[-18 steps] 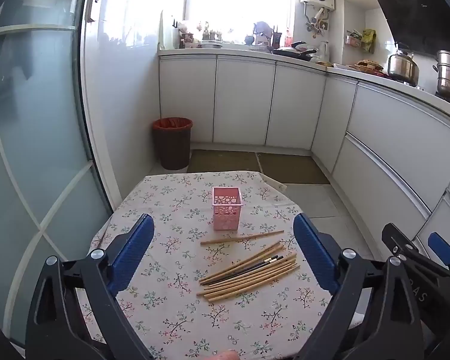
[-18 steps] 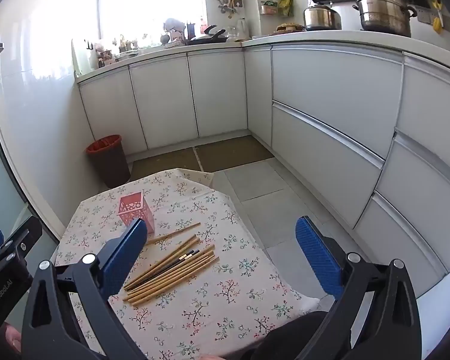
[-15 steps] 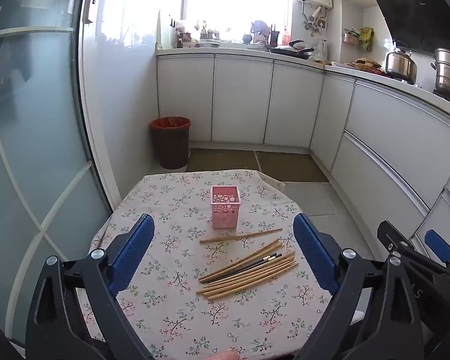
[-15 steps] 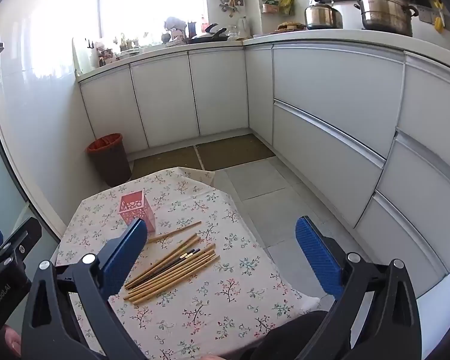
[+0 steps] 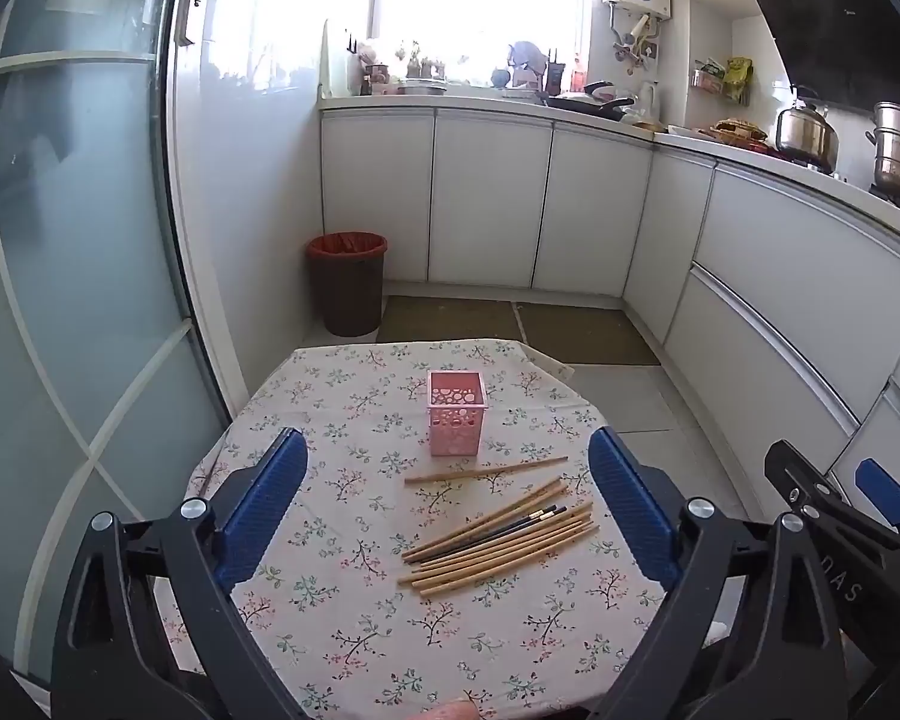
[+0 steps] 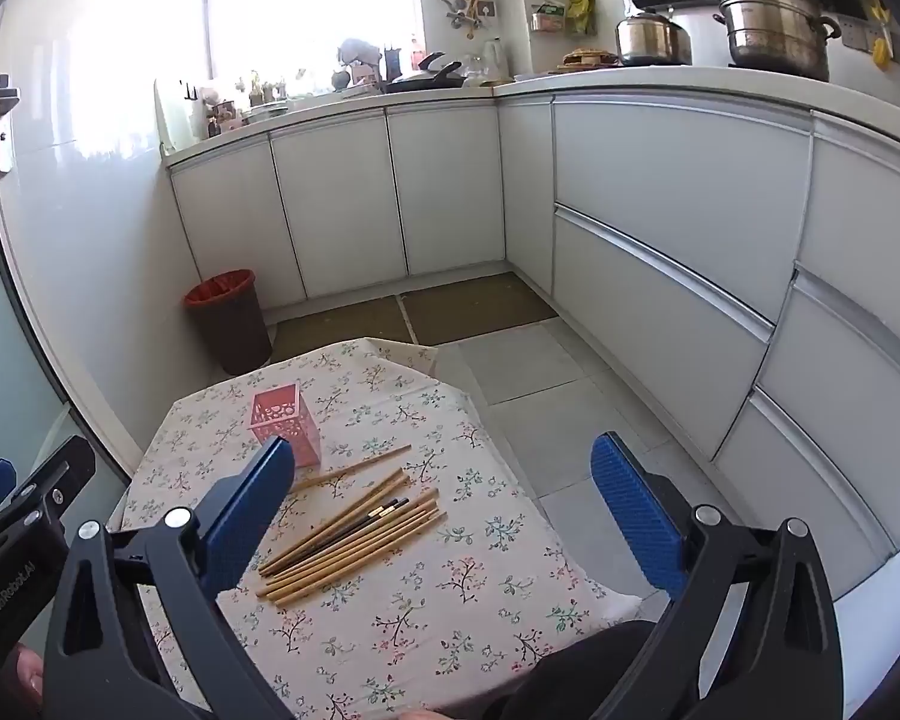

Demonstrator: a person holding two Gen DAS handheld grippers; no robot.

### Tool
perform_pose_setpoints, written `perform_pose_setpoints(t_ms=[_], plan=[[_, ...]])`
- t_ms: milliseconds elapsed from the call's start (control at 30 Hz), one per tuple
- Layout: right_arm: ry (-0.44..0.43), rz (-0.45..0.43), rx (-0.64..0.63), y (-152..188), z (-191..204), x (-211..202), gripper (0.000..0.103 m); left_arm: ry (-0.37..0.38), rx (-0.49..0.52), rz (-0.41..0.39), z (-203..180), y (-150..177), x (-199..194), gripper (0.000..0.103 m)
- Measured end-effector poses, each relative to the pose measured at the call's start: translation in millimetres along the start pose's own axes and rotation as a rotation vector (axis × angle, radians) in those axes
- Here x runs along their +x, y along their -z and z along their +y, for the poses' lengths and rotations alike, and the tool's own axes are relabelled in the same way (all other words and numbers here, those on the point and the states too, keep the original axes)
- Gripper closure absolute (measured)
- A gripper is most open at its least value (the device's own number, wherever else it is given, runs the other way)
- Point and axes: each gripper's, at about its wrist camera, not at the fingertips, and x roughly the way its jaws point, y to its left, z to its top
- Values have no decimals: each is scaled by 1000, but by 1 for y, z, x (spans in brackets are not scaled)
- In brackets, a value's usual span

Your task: Organize utensils

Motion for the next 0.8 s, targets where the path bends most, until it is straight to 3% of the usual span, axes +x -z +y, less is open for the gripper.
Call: perform_pose_setpoints(t_ms=[800], plan=[[-16,19,6,-1,0,0,7,-9,2,4,3,3,-1,10]])
